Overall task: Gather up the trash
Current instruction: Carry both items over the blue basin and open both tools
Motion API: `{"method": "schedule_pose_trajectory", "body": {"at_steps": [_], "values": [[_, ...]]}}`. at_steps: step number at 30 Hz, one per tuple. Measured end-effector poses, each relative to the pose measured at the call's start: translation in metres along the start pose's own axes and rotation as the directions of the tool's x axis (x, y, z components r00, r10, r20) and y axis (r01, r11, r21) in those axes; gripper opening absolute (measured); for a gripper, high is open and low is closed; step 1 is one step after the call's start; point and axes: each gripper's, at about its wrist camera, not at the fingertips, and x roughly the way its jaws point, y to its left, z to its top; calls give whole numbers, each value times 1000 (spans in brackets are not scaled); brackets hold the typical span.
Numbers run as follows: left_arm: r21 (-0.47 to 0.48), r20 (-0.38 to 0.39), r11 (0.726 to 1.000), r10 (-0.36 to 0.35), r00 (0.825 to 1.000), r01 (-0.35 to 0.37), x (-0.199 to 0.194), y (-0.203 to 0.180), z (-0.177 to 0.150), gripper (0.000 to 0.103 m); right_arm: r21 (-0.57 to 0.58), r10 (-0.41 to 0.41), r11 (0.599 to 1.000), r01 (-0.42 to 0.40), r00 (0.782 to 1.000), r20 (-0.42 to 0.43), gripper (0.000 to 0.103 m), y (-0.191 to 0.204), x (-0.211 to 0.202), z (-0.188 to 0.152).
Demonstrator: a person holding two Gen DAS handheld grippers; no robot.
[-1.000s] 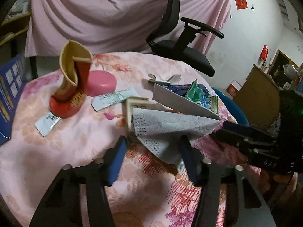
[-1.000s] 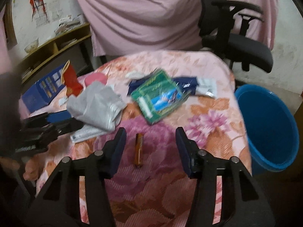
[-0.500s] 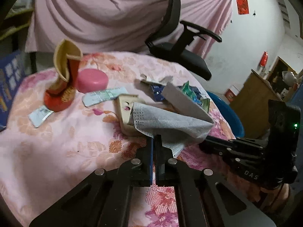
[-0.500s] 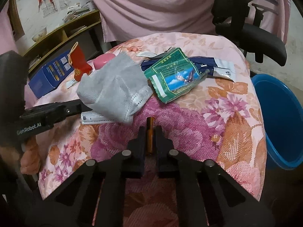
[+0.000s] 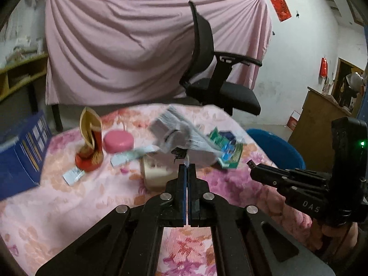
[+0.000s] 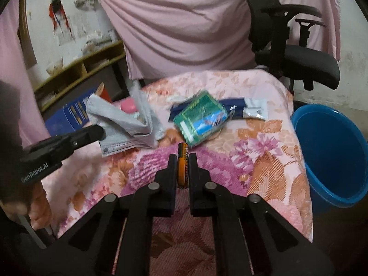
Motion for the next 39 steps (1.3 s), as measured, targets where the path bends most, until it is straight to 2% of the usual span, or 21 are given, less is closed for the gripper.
{"method": "schedule_pose_trajectory", "body": {"at_steps": [3, 6, 11, 13, 16, 18, 22, 24, 28, 34, 37, 39], "values": [[41, 64, 999, 12, 998, -15, -8, -14, 10, 0, 21, 4, 1000, -6, 996, 89, 36, -4, -15, 4], [89, 127, 996, 8, 992, -19, -12, -33, 20, 0, 42, -7, 999, -1, 980, 197, 36, -12, -32, 8], [153, 209, 988, -43, 977, 11, -8, -72, 39, 0, 91, -55, 996, 22, 922, 382, 37, -33, -62, 11], [166, 218, 985, -77, 973, 41, 0, -88, 48, 0, 93, -129, 991, 97, 888, 441, 37, -41, -73, 11], [174, 214, 981, -124, 969, 87, 19, -110, 57, 0, 119, -217, 976, 183, 859, 464, 37, -58, -77, 15], [179, 198, 977, -151, 969, 116, 37, -125, 62, 0, 164, -246, 968, 191, 851, 464, 37, -74, -81, 17], [160, 118, 967, -217, 969, 197, 80, -156, 67, 0, 270, -300, 943, 192, 841, 450, 37, -111, -89, 20], [157, 93, 964, -230, 969, 213, 98, -169, 69, 0, 312, -332, 927, 208, 841, 427, 37, -124, -93, 17], [131, 11, 963, -239, 971, 236, 130, -188, 68, 0, 411, -387, 881, 235, 857, 340, 37, -163, -89, 11], [60, -123, 971, -223, 967, 232, 165, -193, 58, 0, 510, -393, 827, 235, 891, 228, 37, -198, -76, -3], [27, -176, 977, -203, 963, 211, 176, -192, 55, 0, 532, -377, 817, 224, 905, 197, 37, -206, -72, -8], [-4, -193, 980, -197, 961, 200, 178, -187, 55, 0, 536, -379, 813, 229, 906, 188, 40, -206, -71, -11]]}}
